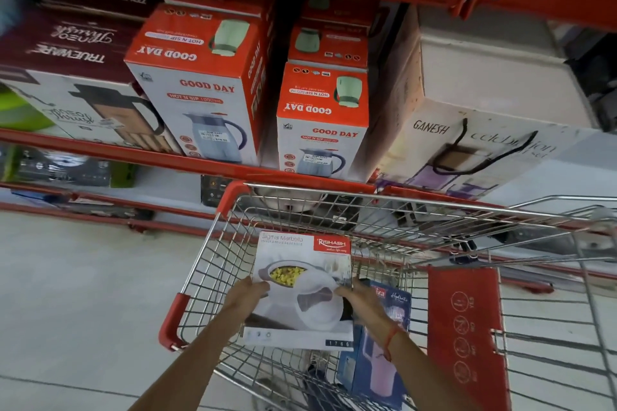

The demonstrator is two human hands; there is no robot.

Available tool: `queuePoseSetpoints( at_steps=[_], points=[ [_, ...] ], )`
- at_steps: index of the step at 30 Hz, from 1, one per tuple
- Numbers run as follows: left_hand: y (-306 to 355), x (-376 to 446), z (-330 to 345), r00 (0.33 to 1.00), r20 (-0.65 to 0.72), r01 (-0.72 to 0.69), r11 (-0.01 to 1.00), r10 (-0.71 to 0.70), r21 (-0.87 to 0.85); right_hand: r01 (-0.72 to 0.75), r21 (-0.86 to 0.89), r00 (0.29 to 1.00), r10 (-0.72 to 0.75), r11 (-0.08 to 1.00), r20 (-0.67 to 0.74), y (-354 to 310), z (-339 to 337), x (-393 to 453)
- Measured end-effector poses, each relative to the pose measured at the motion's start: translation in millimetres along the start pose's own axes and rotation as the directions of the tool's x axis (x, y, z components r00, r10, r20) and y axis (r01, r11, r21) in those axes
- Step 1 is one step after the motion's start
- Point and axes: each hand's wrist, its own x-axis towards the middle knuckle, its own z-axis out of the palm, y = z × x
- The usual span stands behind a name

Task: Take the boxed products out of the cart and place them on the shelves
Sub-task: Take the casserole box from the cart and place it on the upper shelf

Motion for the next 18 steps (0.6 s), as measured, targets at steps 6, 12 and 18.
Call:
queuePoseSetpoints(
  at_steps=[6,12,18],
  points=[
    [2.9,-44.5,-22.1,0.982,-0.002,-0.189,0.982,0.189,-0.009,0.206,0.033,0.976,-0.204,0.978,-0.076,-3.7,-11.6,-45.1],
    [30.2,-97.5,-51.0,0.891,-0.082,-0.452,0.889,0.446,-0.079,0.456,0.031,0.87,-0.438,0.89,-0.226,-27.1,-21.7,-103.7],
    [73.4,-155.5,-84.5,0.711,-0.189,-0.698,0.711,0.677,-0.079,0.63,0.093,0.76,-0.588,0.771,-0.276,-67.8,-34.1,-166.5]
  ],
)
